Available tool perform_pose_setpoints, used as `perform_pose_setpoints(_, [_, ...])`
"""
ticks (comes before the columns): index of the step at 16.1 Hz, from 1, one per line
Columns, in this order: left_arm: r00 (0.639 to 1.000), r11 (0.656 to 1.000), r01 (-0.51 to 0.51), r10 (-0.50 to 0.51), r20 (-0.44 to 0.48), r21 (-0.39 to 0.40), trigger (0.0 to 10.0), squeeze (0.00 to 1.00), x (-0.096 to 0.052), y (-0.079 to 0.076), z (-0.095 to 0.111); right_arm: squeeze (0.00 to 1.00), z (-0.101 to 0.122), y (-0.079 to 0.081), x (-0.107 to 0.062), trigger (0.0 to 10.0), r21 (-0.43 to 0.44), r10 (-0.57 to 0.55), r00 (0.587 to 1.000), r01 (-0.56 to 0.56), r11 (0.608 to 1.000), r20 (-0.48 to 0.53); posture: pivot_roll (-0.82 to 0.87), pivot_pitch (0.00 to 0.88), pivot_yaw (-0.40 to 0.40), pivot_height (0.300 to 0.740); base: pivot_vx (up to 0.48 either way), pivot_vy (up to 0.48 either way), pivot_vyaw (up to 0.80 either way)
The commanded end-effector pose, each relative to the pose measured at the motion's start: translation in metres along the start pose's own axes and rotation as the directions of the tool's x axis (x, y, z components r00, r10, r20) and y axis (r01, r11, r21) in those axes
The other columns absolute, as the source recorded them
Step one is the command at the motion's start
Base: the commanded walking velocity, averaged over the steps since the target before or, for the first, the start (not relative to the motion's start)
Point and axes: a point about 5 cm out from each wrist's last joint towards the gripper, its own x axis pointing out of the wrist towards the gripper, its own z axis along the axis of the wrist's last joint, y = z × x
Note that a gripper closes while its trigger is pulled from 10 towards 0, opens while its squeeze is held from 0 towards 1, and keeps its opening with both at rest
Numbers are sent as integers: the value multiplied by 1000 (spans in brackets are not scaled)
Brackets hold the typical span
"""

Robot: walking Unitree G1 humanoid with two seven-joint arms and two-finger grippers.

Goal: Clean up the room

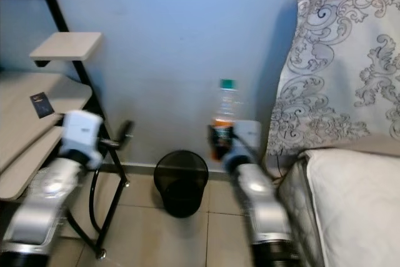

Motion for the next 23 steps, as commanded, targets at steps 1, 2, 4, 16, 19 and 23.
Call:
perform_pose_setpoints(1, [1000,999,-26,26,-7,23,10000,35,-3,10,0,0,3,13,3,10000,-2,34,999,-34,999,10,101,0,16,740,330,0,0])
perform_pose_setpoints(2, [1000,999,-24,24,-7,23,10000,43,-3,10,0,0,3,13,3,10000,-2,35,999,-34,999,10,101,0,16,740,330,0,0])
perform_pose_setpoints(4, [1000,1000,-19,19,-8,25,10000,43,-3,9,0,0,2,12,3,10000,-9,33,999,-33,999,3,102,0,11,740,330,0,0])
perform_pose_setpoints(16, [1000,999,19,-18,-25,34,10000,39,-4,3,-4,0,-14,3,1,10000,-89,16,994,-25,996,-110,99,0,9,740,328,0,0])
perform_pose_setpoints(19, [999,999,26,-25,-33,35,10000,43,-5,3,-6,0,-16,2,0,10000,-107,24,991,-38,994,-131,98,0,11,740,315,0,0])
perform_pose_setpoints(23, [983,981,178,-174,-54,81,10000,20,-5,-6,-8,0,-24,-6,7,10000,-249,89,956,-162,955,-279,96,0,12,740,148,0,0])
